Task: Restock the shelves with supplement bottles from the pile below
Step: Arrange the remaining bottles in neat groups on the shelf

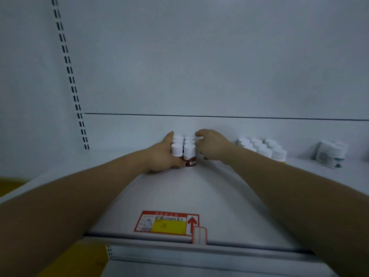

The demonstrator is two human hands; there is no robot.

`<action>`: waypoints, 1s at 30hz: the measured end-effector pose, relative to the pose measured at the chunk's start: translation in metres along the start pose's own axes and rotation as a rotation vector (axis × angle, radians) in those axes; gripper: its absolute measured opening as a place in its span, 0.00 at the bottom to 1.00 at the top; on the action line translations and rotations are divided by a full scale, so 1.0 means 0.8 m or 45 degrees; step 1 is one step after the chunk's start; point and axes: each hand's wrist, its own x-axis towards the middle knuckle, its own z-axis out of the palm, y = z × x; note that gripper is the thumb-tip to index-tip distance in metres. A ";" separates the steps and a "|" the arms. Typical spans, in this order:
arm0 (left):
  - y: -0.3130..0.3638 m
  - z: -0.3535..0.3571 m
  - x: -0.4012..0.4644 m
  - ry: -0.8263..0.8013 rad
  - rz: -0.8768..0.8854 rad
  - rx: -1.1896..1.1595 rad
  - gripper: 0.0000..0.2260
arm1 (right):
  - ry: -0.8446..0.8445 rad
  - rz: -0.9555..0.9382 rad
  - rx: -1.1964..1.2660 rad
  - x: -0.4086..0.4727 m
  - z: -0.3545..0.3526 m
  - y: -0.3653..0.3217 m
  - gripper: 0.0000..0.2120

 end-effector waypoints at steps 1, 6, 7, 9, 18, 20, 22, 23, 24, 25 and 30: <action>-0.003 -0.001 0.001 0.005 0.009 -0.003 0.48 | 0.018 0.016 0.080 -0.002 -0.003 -0.002 0.21; -0.017 0.004 0.002 0.029 0.080 -0.054 0.39 | -0.085 -0.014 0.226 -0.013 -0.002 -0.002 0.21; -0.018 0.006 0.002 0.051 0.086 -0.066 0.39 | -0.106 -0.044 0.184 -0.014 0.001 -0.002 0.17; -0.019 0.009 0.003 0.073 0.102 -0.071 0.40 | -0.119 -0.092 0.110 -0.017 0.005 -0.004 0.13; -0.020 0.008 0.005 0.074 0.130 -0.064 0.42 | -0.127 -0.086 0.020 -0.022 0.010 -0.006 0.18; -0.020 0.007 0.005 0.060 0.136 -0.056 0.43 | -0.126 -0.098 0.008 -0.023 0.009 -0.006 0.18; -0.021 0.005 0.003 0.050 0.126 -0.040 0.43 | -0.090 -0.097 0.008 -0.021 0.007 -0.005 0.18; -0.021 0.004 0.002 0.046 0.119 -0.024 0.43 | -0.064 -0.086 0.020 -0.020 0.005 -0.005 0.17; -0.022 0.004 0.003 0.042 0.115 -0.002 0.43 | -0.044 -0.069 0.037 -0.017 0.004 -0.005 0.16; -0.023 0.005 0.003 0.037 0.114 0.026 0.43 | -0.045 -0.055 0.043 -0.015 0.004 -0.003 0.15; -0.019 0.009 0.001 0.053 0.103 0.079 0.42 | -0.080 -0.019 -0.044 -0.017 0.008 -0.004 0.14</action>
